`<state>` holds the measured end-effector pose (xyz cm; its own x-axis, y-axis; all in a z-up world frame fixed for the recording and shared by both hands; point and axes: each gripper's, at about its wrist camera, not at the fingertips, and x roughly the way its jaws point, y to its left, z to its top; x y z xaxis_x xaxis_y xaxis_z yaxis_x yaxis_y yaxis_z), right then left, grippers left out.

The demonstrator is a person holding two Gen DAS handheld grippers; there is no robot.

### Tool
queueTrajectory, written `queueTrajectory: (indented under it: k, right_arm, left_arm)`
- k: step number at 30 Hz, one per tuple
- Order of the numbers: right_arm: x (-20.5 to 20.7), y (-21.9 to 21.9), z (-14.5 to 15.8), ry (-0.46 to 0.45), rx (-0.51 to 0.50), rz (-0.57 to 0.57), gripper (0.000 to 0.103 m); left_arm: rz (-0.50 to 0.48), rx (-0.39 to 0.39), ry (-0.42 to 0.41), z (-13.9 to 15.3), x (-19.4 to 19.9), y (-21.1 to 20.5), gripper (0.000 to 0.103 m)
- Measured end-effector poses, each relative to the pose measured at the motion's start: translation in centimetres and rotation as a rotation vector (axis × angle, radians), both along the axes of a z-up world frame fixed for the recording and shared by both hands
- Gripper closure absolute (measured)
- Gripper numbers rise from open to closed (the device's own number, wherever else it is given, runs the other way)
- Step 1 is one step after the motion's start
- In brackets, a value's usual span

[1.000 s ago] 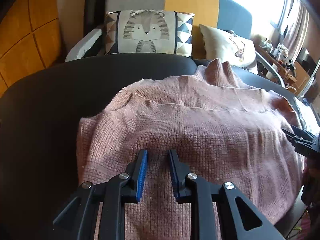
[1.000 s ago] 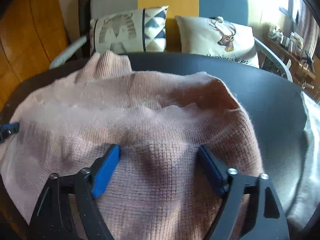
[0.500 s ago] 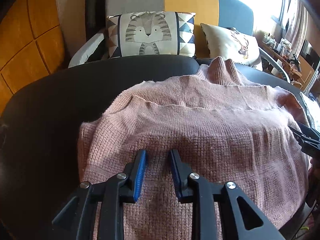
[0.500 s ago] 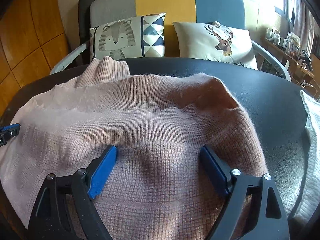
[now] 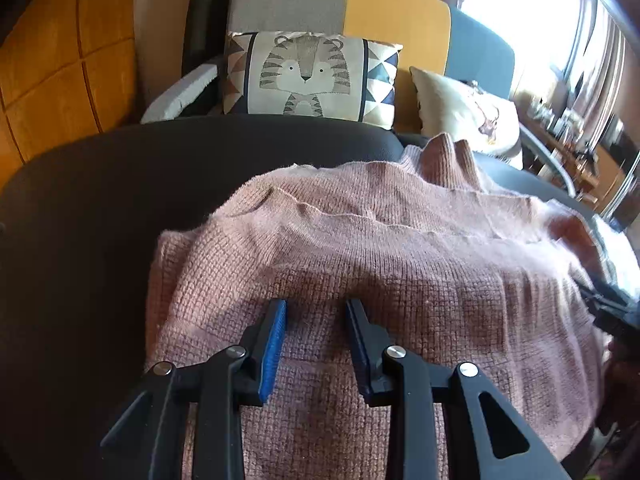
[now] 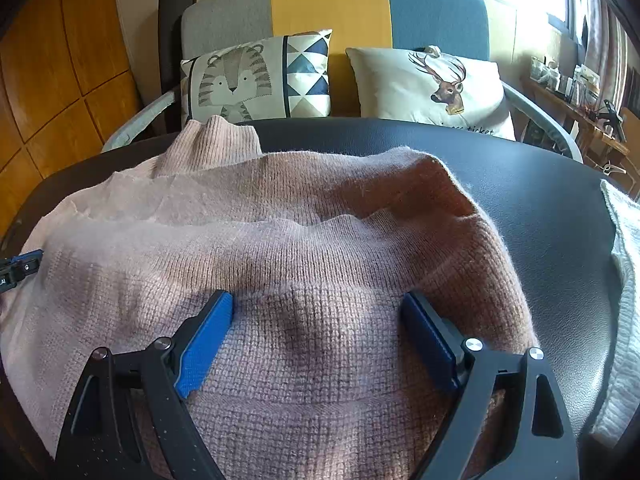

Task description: Fold clothes

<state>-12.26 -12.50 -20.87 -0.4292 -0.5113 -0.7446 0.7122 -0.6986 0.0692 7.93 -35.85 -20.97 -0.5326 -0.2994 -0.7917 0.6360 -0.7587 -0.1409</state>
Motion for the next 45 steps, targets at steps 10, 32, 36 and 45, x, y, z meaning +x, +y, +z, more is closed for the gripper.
queueTrajectory:
  k: [10,32,36,45]
  right_arm:
    - [-0.6,0.0,1.0,-0.066,0.011,-0.004,0.014]
    - [-1.8,-1.6,0.1,-0.066,0.043,0.054,0.005]
    - [-0.8,-0.5,2.5,-0.038,0.03,0.013,0.005]
    - [1.6,3.1,2.0,-0.026,0.033,-0.03,0.005]
  left_arm:
    - [0.008,0.052,0.042,3.5,-0.1,-2.5,0.072]
    - [0.048,0.015,-0.083,2.5,-1.7,-3.9,0.071]
    - [0.056,-0.011,-0.042,4.8,0.2,-2.5,0.071]
    - [0.217,0.051,-0.08,3.1,7.2,-1.6,0.071]
